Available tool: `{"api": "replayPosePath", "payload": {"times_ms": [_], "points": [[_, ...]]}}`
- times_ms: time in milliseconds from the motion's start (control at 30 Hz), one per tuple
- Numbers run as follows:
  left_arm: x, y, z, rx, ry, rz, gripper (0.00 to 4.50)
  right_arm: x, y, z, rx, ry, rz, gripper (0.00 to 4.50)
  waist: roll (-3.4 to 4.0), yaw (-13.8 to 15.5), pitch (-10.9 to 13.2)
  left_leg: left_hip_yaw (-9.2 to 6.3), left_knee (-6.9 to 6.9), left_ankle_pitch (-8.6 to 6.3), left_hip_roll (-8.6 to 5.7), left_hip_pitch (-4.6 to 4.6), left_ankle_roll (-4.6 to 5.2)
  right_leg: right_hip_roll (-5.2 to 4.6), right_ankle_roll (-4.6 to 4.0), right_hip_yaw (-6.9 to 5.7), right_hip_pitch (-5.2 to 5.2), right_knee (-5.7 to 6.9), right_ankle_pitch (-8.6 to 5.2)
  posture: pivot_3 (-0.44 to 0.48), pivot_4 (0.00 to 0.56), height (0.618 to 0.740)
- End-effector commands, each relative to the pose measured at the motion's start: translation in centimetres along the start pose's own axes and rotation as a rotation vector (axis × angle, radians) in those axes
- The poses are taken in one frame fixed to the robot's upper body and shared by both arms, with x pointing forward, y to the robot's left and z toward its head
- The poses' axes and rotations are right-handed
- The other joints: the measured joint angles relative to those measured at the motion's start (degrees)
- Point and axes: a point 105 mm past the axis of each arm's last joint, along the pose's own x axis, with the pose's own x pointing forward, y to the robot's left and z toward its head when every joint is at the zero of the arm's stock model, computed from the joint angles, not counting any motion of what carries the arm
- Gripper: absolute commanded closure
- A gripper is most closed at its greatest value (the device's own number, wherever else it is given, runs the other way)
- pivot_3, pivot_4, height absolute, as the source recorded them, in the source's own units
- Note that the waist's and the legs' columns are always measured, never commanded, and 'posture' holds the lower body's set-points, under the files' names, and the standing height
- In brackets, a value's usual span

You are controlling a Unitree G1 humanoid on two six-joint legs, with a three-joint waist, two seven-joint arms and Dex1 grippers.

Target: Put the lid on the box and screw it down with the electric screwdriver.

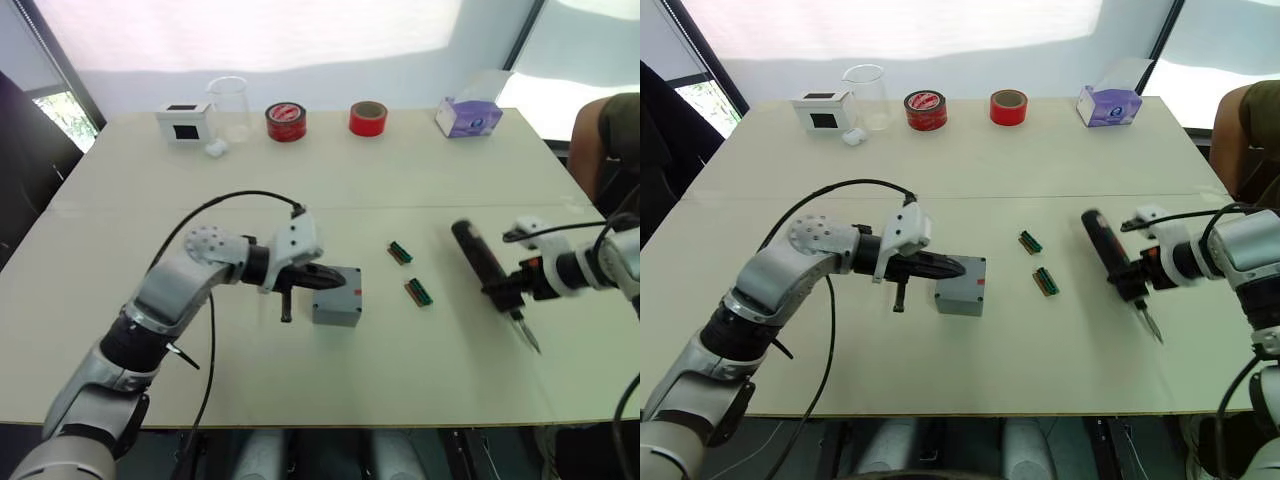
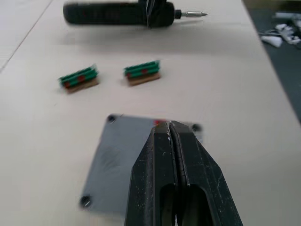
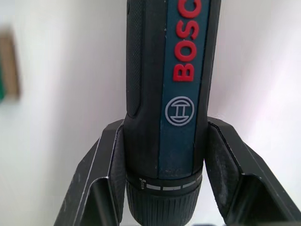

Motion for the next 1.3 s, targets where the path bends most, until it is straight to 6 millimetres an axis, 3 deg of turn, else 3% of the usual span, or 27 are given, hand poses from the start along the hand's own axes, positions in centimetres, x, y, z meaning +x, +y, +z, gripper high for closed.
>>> {"api": "replayPosePath", "payload": {"times_ms": [33, 100, 133, 233, 300, 400, 633, 833, 1000, 1300], "points": [[-1.5, 2.0, -0.1, -0.060, -0.059, 0.101, 4.50, -5.6, 1.9, 10.5, -0.041, -0.749, 0.071, 2.73, -0.09, -0.42, 0.05, -0.03, -0.04, 0.03, 0.04, 0.00, -0.05, 0.05, 0.00, -0.01, 0.00, -0.02, 0.00, 0.000, 0.150, 0.740], [-1.9, 2.4, -1.0, -0.069, -0.030, 0.117, 4.50, -6.6, 3.2, 11.4, 0.021, -0.926, 0.112, 2.73, -0.06, -0.26, 0.04, 0.01, -0.12, 0.20, 0.09, -0.01, -0.35, 0.11, 0.00, 0.07, -0.08, 0.01, 0.00, 0.000, 0.150, 0.740], [-1.9, 2.3, -0.9, -0.077, -0.038, 0.109, 4.50, -7.1, 4.8, 11.7, 0.043, -1.002, 0.181, 2.73, -0.06, -0.14, 0.04, -0.03, -0.18, 0.24, 0.12, -0.02, -0.41, 0.14, -0.01, 0.06, -0.11, 0.05, -0.01, 0.000, 0.150, 0.740], [-1.7, 2.0, -0.6, -0.092, -0.048, 0.074, 4.50, -6.9, 10.7, 10.7, 0.027, -1.027, 0.421, 2.73, -0.08, 1.06, 0.03, -0.22, -0.16, 0.28, 0.12, -0.12, -0.48, 0.13, -0.05, -0.09, -0.06, 0.06, -0.02, 0.000, 0.150, 0.740], [-1.4, 1.9, -0.7, -0.084, -0.031, 0.062, 4.50, -5.8, 13.8, 9.7, -0.042, -1.005, 0.458, 2.73, -0.08, 1.32, 0.03, -0.20, -0.06, 0.25, 0.00, -0.12, -0.43, 0.02, -0.04, -0.04, -0.02, 0.06, -0.02, 0.000, 0.150, 0.740], [-1.2, 1.8, -0.4, -0.080, -0.032, 0.048, 4.50, -4.9, 16.0, 8.9, -0.065, -1.016, 0.457, 2.73, -0.08, 1.29, 0.03, -0.19, 0.06, 0.08, -0.08, -0.12, -0.14, -0.03, -0.03, -0.02, 0.02, 0.09, -0.01, 0.000, 0.150, 0.740], [-0.2, 1.0, 0.2, -0.062, -0.032, -0.011, 4.50, -2.7, 17.6, 8.0, -0.135, -1.042, 0.398, 2.73, -0.08, 1.00, 0.03, -0.19, 0.08, 0.07, -0.11, -0.06, -0.12, 0.01, -0.02, -0.02, -0.03, 0.25, -0.01, 0.000, 0.150, 0.740], [1.4, 0.6, -1.0, -0.017, 0.034, -0.036, 4.50, -1.9, 18.4, 8.0, -0.113, -1.052, 0.417, 2.73, -0.08, 0.74, 0.03, -0.17, 0.05, 0.09, -0.04, -0.05, -0.15, 0.08, -0.03, 0.01, -0.08, 0.33, -0.02, 0.000, 0.150, 0.740], [1.7, 1.2, -2.2, -0.021, 0.063, -0.010, 4.50, -1.7, 18.8, 8.1, -0.112, -1.059, 0.420, 2.73, -0.08, 0.82, 0.03, -0.18, 0.06, 0.09, -0.04, -0.04, -0.14, 0.09, -0.04, 0.00, -0.08, 0.33, -0.02, 0.000, 0.150, 0.740], [2.0, 0.8, -2.5, -0.029, 0.066, -0.027, 4.50, -0.3, 18.8, 7.5, -0.133, -1.032, 0.382, 2.73, -0.08, 0.89, 0.03, -0.18, 0.06, 0.09, -0.04, -0.02, -0.14, 0.09, -0.04, 0.00, -0.07, 0.35, -0.02, 0.000, 0.150, 0.740]]}}
